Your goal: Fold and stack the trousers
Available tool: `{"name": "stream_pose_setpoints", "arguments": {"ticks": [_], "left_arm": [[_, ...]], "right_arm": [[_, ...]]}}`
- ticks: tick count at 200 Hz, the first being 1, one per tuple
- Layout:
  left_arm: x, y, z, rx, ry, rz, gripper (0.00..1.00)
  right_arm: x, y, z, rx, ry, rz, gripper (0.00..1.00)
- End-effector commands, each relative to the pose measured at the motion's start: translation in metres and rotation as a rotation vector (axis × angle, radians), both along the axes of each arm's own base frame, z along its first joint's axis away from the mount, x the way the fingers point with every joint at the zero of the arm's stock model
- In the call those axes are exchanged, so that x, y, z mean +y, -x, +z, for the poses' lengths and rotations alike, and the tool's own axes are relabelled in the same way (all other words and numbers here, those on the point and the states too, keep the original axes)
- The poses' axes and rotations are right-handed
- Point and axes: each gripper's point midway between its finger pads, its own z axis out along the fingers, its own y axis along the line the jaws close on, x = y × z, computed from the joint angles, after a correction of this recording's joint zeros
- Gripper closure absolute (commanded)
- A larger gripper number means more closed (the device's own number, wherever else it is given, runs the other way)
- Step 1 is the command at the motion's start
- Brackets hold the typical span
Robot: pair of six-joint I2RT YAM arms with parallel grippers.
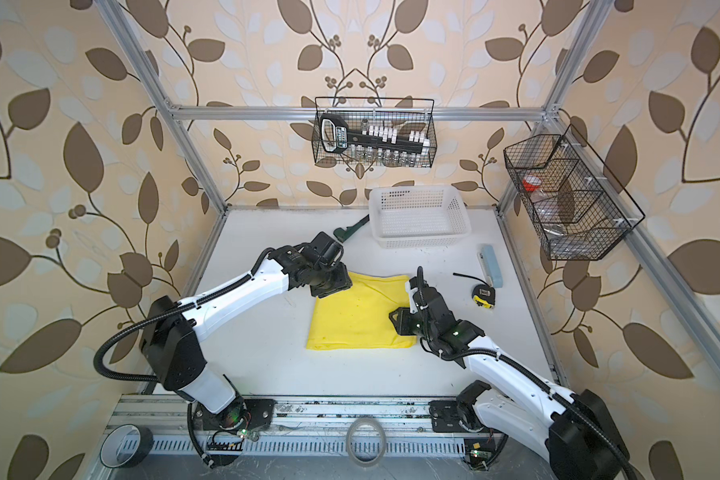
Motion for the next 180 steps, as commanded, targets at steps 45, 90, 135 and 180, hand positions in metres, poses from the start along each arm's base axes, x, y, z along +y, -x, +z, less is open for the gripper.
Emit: {"name": "stream_pose_setpoints", "arguments": {"ticks": [45, 90, 135, 180], "left_arm": [[0.003, -0.029, -0.069, 0.096, -0.1, -0.052, 0.49], [0.019, -0.044, -0.097, 0.168, -0.15, -0.036, 0.5], [0.016, -0.043, -0.054, 0.117, -0.118, -0.063, 0.48], [0.008, 0.007, -0.033, 0.118, -0.053, -0.083, 0.46]], "right_arm": [[-0.027, 0.025, -0.063, 0.094, 0.064, -0.057, 0.62], [-0.032, 0.028, -0.062, 0.088, 0.05, -0.054, 0.61], [-0.016, -0.013, 0.028, -0.117, -0.01, -0.044, 0.59], [-0.007, -0.062, 0.016, -0.141, 0.042, -0.033, 0.6]]}}
